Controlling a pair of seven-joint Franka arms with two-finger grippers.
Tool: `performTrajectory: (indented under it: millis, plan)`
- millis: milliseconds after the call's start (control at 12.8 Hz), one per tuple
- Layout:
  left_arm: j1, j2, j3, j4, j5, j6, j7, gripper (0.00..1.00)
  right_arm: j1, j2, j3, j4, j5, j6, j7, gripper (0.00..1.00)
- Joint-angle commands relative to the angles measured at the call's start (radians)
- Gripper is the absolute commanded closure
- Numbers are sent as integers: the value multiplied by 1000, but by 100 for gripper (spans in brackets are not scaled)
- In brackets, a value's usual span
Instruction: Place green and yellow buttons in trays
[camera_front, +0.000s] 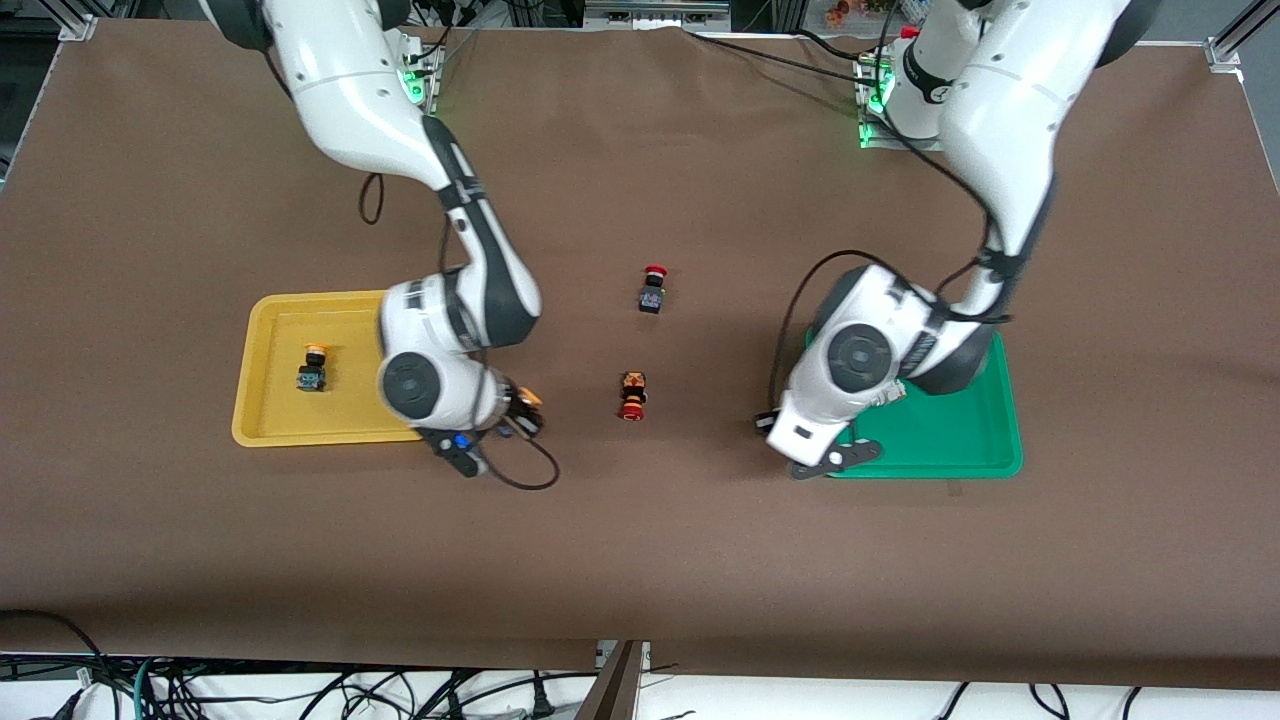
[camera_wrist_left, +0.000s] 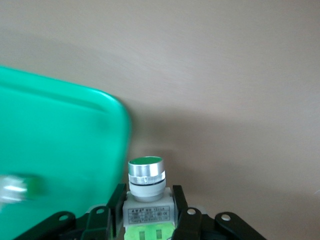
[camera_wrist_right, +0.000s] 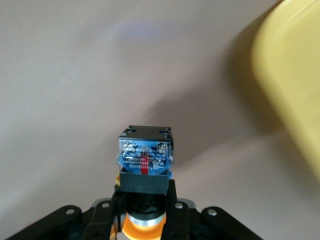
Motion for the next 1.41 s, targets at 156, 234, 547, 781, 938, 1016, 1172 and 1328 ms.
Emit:
performTrajectory:
  millis: [156, 234, 547, 781, 938, 1016, 1172, 1328]
  plan:
    - [93, -165, 132, -213, -35, -13, 590, 100, -13, -147, -174, -235, -3, -102, -436, 90]
    - [100, -168, 171, -237, -35, -7, 702, 100, -13, -182, -175, -317, -2, -53, -456, 85]
    - [114, -166, 280, -389, -151, 149, 970, 100, -12, -242, -170, -543, 1, 179, -550, 20]
    - [122, -166, 283, -425, -186, 233, 927, 1, -12, -259, -173, -528, 0, 167, -541, 2]
    - [110, -221, 282, -358, -255, 120, 825, 0, -10, -291, -173, -487, 0, 111, -535, 2]
    - [102, -252, 280, -286, -256, 14, 788, 0, -10, -305, -175, -457, -3, 72, -523, 2]
    - [100, -319, 279, -142, -243, -187, 743, 0, -2, -333, -185, -395, -32, -33, -489, 1]
    - [114, -400, 286, -60, -243, -333, 741, 0, 10, -374, -179, -355, -81, -84, -458, 1]
